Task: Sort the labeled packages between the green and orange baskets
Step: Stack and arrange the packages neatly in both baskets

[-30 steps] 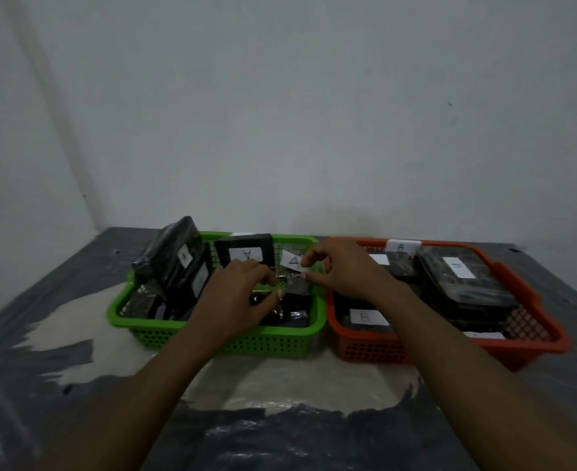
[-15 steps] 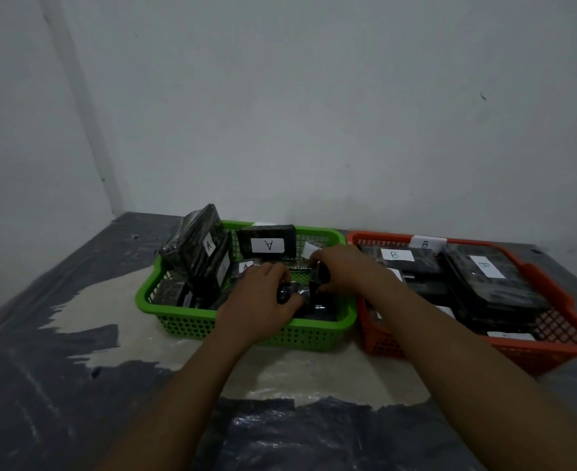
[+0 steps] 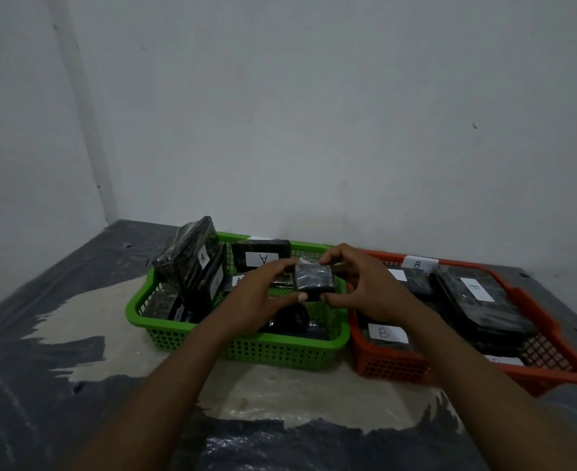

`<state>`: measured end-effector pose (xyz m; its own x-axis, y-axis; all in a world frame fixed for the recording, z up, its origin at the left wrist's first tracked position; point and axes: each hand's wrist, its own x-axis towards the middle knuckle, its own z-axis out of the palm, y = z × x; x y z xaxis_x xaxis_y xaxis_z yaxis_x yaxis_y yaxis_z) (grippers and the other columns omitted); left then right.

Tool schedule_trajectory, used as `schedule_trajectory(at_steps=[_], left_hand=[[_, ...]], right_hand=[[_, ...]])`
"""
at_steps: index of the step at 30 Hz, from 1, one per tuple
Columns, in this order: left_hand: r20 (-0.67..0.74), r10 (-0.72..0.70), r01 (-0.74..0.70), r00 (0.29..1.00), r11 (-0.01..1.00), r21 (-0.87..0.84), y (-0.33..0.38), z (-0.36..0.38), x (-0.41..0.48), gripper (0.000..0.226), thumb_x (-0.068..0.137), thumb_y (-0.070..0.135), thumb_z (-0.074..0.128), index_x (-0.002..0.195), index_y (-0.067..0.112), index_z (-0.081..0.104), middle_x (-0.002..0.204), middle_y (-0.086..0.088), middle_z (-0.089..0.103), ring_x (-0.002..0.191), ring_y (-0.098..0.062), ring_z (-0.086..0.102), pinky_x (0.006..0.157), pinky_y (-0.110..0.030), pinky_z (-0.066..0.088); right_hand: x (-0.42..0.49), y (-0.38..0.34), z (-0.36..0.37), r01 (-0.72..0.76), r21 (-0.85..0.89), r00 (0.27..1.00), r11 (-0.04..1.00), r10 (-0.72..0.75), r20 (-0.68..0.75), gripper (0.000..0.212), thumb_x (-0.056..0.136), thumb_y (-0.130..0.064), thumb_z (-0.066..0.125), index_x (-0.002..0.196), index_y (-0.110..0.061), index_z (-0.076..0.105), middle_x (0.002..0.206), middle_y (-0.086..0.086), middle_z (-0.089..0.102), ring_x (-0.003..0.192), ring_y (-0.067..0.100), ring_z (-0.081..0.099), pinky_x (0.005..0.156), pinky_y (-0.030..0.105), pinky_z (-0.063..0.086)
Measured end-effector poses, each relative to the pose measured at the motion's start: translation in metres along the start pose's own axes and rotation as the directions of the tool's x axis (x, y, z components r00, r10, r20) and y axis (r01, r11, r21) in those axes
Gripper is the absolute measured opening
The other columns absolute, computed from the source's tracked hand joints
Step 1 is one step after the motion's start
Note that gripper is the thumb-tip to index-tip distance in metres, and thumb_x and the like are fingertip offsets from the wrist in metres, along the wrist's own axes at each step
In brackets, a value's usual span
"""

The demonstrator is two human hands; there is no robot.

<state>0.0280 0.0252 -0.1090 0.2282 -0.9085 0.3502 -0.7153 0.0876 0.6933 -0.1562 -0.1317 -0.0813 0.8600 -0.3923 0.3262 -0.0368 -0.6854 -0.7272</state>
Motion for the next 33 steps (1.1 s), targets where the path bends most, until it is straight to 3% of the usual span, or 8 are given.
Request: schedule_trajectory(at_steps=[5,9,12,15,19,24,28,33], left_hand=[[0.065,-0.195,0.205,0.979,0.926,-0.317,-0.005,-0.009,0.006,0.051,0.084,0.08,0.046,0.118,0.048,0.068,0.114,0.019,0.072,0.107,-0.003,0.066,0.099,-0.036,0.048],[0.106,-0.302,0.317,0.948,0.847,-0.427,0.002,-0.01,0.019,0.072,0.072,0.094,0.037,0.122,0.05,0.063,0.125,0.008,0.069,0.117,-0.015,0.063,0.102,-0.042,0.047],[0.037,-0.167,0.167,0.985,0.893,-0.419,0.005,-0.014,0.017,0.063,0.08,0.085,0.044,0.128,0.047,0.056,0.12,0.015,0.068,0.109,-0.009,0.066,0.078,-0.025,0.052],[-0.052,-0.088,0.057,0.995,0.898,-0.436,0.003,-0.016,0.015,0.039,0.09,0.052,0.063,0.123,0.031,0.064,0.109,0.01,0.072,0.091,-0.002,0.069,0.069,-0.018,0.052],[-0.069,-0.083,0.047,0.994,0.909,-0.414,-0.001,-0.019,0.018,0.029,0.091,0.047,0.062,0.113,0.03,0.071,0.095,0.008,0.074,0.073,0.0,0.064,0.064,-0.014,0.05],[0.009,-0.157,0.143,0.988,0.872,-0.468,-0.007,-0.019,0.032,0.033,0.093,0.051,0.06,0.114,0.029,0.073,0.11,-0.001,0.076,0.104,-0.02,0.072,0.087,-0.036,0.059],[0.062,-0.065,0.079,0.996,0.963,-0.258,-0.017,-0.027,0.041,0.045,0.083,0.049,0.076,0.125,0.043,0.06,0.128,0.014,0.065,0.104,-0.007,0.071,0.084,-0.027,0.059],[0.134,0.018,-0.031,0.991,0.995,0.093,-0.025,-0.022,0.062,0.048,0.078,0.03,0.085,0.121,0.017,0.068,0.113,0.001,0.071,0.096,-0.008,0.071,0.088,-0.031,0.059]], right_hand=[[-0.004,-0.004,0.007,0.075,0.065,0.994,0.995,-0.07,-0.078,0.061,0.082,-0.039,0.081,0.135,-0.033,0.052,0.132,-0.013,0.059,0.105,0.016,0.07,0.084,0.031,0.06],[0.0,-0.005,0.021,0.031,0.215,0.978,0.976,0.015,-0.21,0.046,0.085,-0.041,0.077,0.127,-0.028,0.065,0.116,-0.001,0.072,0.096,0.018,0.075,0.079,0.032,0.061],[0.001,-0.007,0.028,-0.066,0.408,0.969,0.911,0.156,-0.193,0.038,0.087,-0.037,0.073,0.12,-0.019,0.068,0.103,0.008,0.077,0.082,0.028,0.077,0.07,0.032,0.062],[0.001,-0.008,0.029,-0.12,0.448,0.968,0.886,0.205,-0.146,0.039,0.088,-0.04,0.07,0.12,-0.017,0.069,0.097,0.007,0.078,0.08,0.03,0.077,0.07,0.031,0.062],[0.003,-0.012,0.02,-0.151,0.076,0.977,0.986,0.16,-0.139,0.06,0.083,-0.058,0.07,0.135,-0.032,0.056,0.118,-0.008,0.07,0.092,0.012,0.073,0.078,0.034,0.062],[0.019,-0.023,0.0,0.069,-0.327,0.994,0.943,-0.094,-0.061,0.067,0.073,-0.047,0.085,0.133,-0.031,0.06,0.123,-0.013,0.065,0.103,0.001,0.063,0.089,0.028,0.057],[0.031,-0.021,-0.012,-0.046,-0.432,0.999,0.901,0.037,-0.029,0.061,0.075,-0.045,0.084,0.129,-0.023,0.064,0.117,-0.004,0.071,0.101,0.01,0.066,0.091,0.036,0.057],[0.046,-0.017,-0.002,-0.101,-0.636,0.977,0.765,0.197,0.081,0.049,0.073,-0.038,0.083,0.116,-0.018,0.07,0.106,0.002,0.071,0.095,0.018,0.066,0.084,0.038,0.057]])
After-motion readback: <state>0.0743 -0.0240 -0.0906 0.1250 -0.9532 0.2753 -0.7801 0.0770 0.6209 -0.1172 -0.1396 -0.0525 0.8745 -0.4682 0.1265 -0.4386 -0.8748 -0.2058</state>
